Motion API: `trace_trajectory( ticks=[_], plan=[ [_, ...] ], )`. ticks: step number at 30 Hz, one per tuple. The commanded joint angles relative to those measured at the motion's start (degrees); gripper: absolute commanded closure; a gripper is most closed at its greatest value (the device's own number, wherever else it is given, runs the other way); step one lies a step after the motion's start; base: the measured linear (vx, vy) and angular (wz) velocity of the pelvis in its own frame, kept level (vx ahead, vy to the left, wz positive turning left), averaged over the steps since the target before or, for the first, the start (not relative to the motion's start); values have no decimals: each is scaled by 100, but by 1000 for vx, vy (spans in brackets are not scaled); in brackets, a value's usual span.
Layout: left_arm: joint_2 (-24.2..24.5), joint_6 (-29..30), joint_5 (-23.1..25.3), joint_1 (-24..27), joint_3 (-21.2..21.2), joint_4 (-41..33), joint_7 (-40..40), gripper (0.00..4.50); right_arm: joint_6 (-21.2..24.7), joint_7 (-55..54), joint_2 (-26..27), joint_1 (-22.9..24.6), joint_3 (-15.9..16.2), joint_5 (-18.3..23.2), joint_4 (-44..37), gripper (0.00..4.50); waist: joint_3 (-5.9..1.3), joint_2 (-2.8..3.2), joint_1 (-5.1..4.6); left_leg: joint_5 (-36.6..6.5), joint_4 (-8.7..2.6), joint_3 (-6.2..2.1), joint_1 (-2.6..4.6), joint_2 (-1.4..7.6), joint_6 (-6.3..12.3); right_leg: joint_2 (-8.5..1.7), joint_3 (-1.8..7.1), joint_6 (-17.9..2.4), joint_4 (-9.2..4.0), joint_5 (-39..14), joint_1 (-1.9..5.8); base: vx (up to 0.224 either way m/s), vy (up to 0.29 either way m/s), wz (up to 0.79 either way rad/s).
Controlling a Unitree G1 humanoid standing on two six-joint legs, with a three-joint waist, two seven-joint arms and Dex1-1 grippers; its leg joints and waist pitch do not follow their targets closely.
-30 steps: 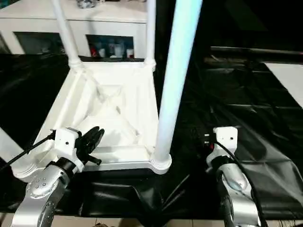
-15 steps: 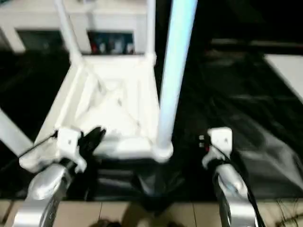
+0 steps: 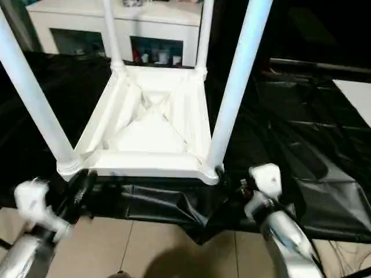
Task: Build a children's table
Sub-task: Rotate leg to tighten, then flip table
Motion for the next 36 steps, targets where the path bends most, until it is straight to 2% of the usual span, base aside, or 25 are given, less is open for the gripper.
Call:
trace_trajectory(
  ticks=[1, 2, 4, 5, 6, 8, 9, 10, 11, 12, 13, 14, 17, 20, 21, 22, 23, 24, 26, 28, 29, 30, 32, 33, 36],
  plan=[
    [-34, -324, -23, 86, -133, -95, -96, 291, 114, 675, -155, 117, -5, 483, -263, 41, -130, 48, -23, -2134, -678, -212, 52, 445, -31, -560, 358, -627, -651, -1326, 22, 0, 0, 0],
    [-7, -601, 21, 167, -103, 5, -138, 285, 157, 870, -190, 182, 67, 566, -303, 32, -140, -24, -51, -2092, -690, -221, 35, 454, 1, -550, 354, -609, -658, -1211, 38, 0, 0, 0],
    [14, -888, 80, 235, -53, 88, -139, 260, 221, 1065, -246, 218, 154, 609, -327, 2, -168, 7, -38, -1832, -678, -220, 30, 450, 56, -539, 352, -620, -633, -873, 40, 0, 0, 0],
    [-41, -1176, 161, 248, 163, 8, 17, 252, 347, 1143, -265, 186, 271, 667, -462, 0, -170, -46, -63, -1558, -675, -216, -17, 440, 138, -541, 335, -643, -598, -509, 72, 0, 0, 0],
    [-113, -1275, 130, 240, 337, -53, 112, 244, 414, 1146, -236, 141, 331, 704, -525, 0, -192, -44, -73, -1281, -655, -222, -37, 438, 193, -534, 318, -636, -560, -137, 95, 0, 0, 0],
    [-213, -1467, 195, 172, 676, -155, 385, 236, 467, 1148, -171, -33, 473, 677, -489, 0, -203, -118, -75, -1175, -625, -201, -28, 426, 252, -538, 312, -631, -559, 2, 86, 0, 0, 0],
    [-247, -1509, 254, 153, 791, -223, 510, 215, 463, 1136, -146, -117, 529, 636, -425, 0, -195, -213, -79, -1194, -617, -171, 13, 429, 279, -553, 322, -654, -583, -138, 56, 0, 0, 0],
    [-303, -1459, 203, 128, 856, -323, 594, 206, 478, 1118, -127, -185, 550, 623, -386, 0, -202, -178, -56, -1139, -608, -173, 23, 430, 276, -568, 332, -673, -563, -126, 55, 0, 0, 0],
    [-355, -1371, 211, 117, 887, -544, 726, 200, 479, 1097, -121, -326, 617, 541, -311, 0, -181, -276, -52, -1133, -621, -155, 37, 440, 283, -561, 336, -694, -564, -197, 42, 0, 0, 0],
    [-341, -1368, 235, 141, 852, -607, 745, 195, 457, 1121, -139, -365, 646, 509, -284, 0, -189, -228, -30, -1147, -634, -163, 55, 452, 254, -568, 332, -715, -564, -255, 42, 0, 0, 0],
    [-319, -1383, 272, 168, 815, -650, 759, 185, 434, 1149, -158, -394, 671, 481, -261, 0, -191, -226, -3, -1156, -627, -149, 92, 465, 193, -546, 344, -693, -576, -242, 12, 0, 0, 0],
    [-330, -1460, 292, 201, 797, -670, 824, 172, 454, 1133, -147, -447, 646, 478, -243, 0, -193, -268, -7, -1124, -635, -147, 96, 469, 151, -520, 338, -663, -565, -93, 20, 0, 0, 0],
    [-359, -1495, 372, 214, 780, -636, 1003, 155, 472, 1019, -68, -584, 554, 468, -221, 0, -206, -309, 31, -1182, -648, -148, 123, 466, 9, -509, 337, -569, -540, 93, 27, 0, 0, 0],
    [-217, -1060, 319, -2, 645, -580, 915, 119, 560, 954, -1, -666, 571, 522, -262, 0, -218, -317, 35, -1122, -646, -150, 133, 449, -63, -500, 334, -516, -514, 348, 28, 0, 0, 0],
    [-107, -858, 281, -228, 641, -545, 877, 113, 577, 928, 41, -696, 636, 513, -261, 0, -223, -286, 44, -1150, -642, -147, 146, 439, -110, -496, 335, -513, -516, 377, 21, 0, 0, 0],
    [-66, -794, 297, -313, 663, -537, 878, 113, 583, 913, 65, -710, 667, 506, -256, 0, -220, -297, 41, -1162, -645, -143, 150, 440, -126, -494, 338, -508, -515, 381, 18, 0, 0, 0],
    [9, -630, 268, -417, 675, -483, 865, 112, 552, 869, 102, -719, 691, 463, -229, 0, -223, -253, 53, -1195, -649, -154, 148, 435, -164, -501, 337, -521, -510, 376, 25, 0, 0, 0],
    [40, -563, 255, -455, 682, -459, 859, 102, 538, 849, 117, -724, 700, 443, -216, 0, -223, -281, 46, -1186, -644, -145, 144, 431, -175, -501, 340, -523, -510, 406, 30, 0, 0, 0],
    [202, -322, 284, -679, 752, -229, 940, 74, 488, 744, 201, -735, 731, 381, -162, 0, -221, -255, 38, -1221, -649, -145, 137, 416, -199, -496, 341, -547, -507, 385, 35, 0, 0, 0],
    [281, -266, 362, -910, 862, 30, 1100, 55, 463, 712, 249, -738, 767, 351, -135, 0, -244, -213, 27, -1198, -637, -151, 150, 408, -234, -489, 340, -562, -490, 437, 30, 0, 0, 0],
    [297, -162, 352, -1019, 909, 127, 1197, 55, 457, 702, 268, -741, 781, 341, -134, 0, -240, -148, 24, -1229, -647, -159, 146, 409, -249, -497, 343, -597, -480, 460, 30, 0, 0, 0],
    [320, -109, 375, -1112, 933, 211, 1256, 32, 453, 693, 285, -743, 791, 335, -137, 0, -246, -190, 18, -1168, -639, -163, 140, 420, -232, -500, 340, -639, -477, 588, 49, 0, 0, 0],
    [351, -75, 343, -1187, 931, 261, 1253, 22, 453, 677, 306, -747, 796, 323, -144, 0, -251, -185, 15, -1161, -634, -154, 148, 420, -217, -498, 343, -694, -471, 650, 44, 0, 0, 0],
    [423, 88, 388, -1306, 909, 348, 1272, 16, 462, 647, 336, -766, 799, 314, -149, 0, -255, -97, 23, -1144, -630, -162, 145, 414, -229, -505, 346, -720, -457, 697, 42, 0, 0, 0],
    [526, 374, 377, -1678, 921, 564, 1341, 7, 494, 556, 405, -861, 829, 281, -98, 0, -262, -130, 11, -1082, -613, -145, 151, 394, -187, -501, 348, -786, -453, 731, 46, 0, 0, 0]
  ],
)
